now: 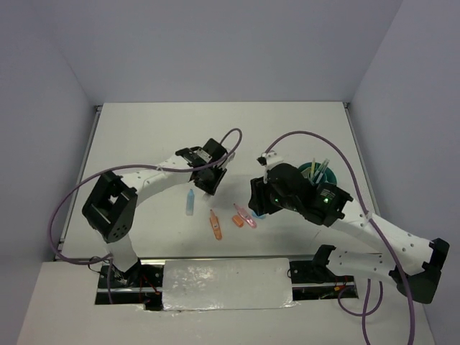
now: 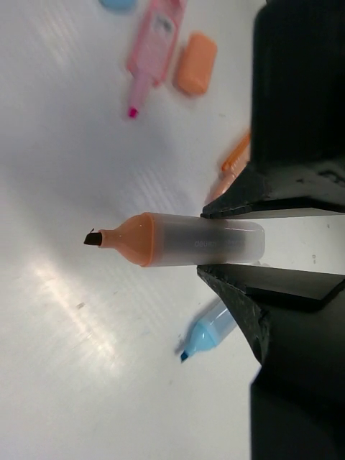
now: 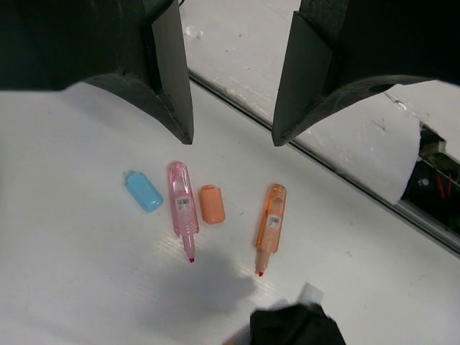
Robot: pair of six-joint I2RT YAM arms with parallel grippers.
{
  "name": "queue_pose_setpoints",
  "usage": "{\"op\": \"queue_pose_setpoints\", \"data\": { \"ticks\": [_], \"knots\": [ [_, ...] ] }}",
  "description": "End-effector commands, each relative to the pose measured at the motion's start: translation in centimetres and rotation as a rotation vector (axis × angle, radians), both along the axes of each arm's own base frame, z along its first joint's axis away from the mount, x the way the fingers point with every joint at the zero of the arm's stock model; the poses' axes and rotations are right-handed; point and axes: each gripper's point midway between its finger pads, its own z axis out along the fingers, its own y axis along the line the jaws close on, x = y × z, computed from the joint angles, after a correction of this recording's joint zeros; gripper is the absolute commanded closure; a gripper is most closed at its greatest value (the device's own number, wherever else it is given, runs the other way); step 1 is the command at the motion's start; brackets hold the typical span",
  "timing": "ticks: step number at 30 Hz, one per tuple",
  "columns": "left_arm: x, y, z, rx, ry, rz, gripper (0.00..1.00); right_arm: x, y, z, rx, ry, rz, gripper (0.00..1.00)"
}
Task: Sort the stationery into containers
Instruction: Pick up the pen from the center of the board, then pick up the pen cap from the center of the board.
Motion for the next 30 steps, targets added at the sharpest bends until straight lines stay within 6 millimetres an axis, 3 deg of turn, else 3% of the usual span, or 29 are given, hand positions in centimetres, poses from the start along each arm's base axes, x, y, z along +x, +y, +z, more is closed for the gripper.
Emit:
{"op": "queue_pose_setpoints", "data": {
  "ticks": [1,4,6,11,14,22,30],
  "knots": [
    [2.7,-1.3,7.5,-0.106,-0.17,0.083,1.0,0.5,1.8,-3.0,-0.028,0.058,0.02,0.45],
    [3.6,-0.6,11.1,-0.141,-0.256,0.18,1.0,1.1,2.8,-5.8,-0.097,0.108,0.025,0.5],
    [3.6,0.0,13.5,-0.177,-0.312,0.23,1.0,1.5,3.5,-6.5,-0.114,0.113,0.035,0.52],
    [2.0,1.2,17.8,-0.308,-0.382,0.303,1.0,2.9,5.8,-8.7,-0.177,0.133,0.072,0.52],
    [0.7,1.9,19.3,-0.363,-0.399,0.317,1.0,2.9,6.9,-10.5,-0.229,0.162,0.106,0.52],
    [-1.8,3.5,20.6,-0.412,-0.408,0.294,1.0,2.8,8.0,-14.0,-0.324,0.202,0.13,0.51],
    [-3.1,3.3,21.2,-0.456,-0.395,0.255,1.0,2.9,7.6,-16.6,-0.389,0.221,0.141,0.52]
  ]
}}
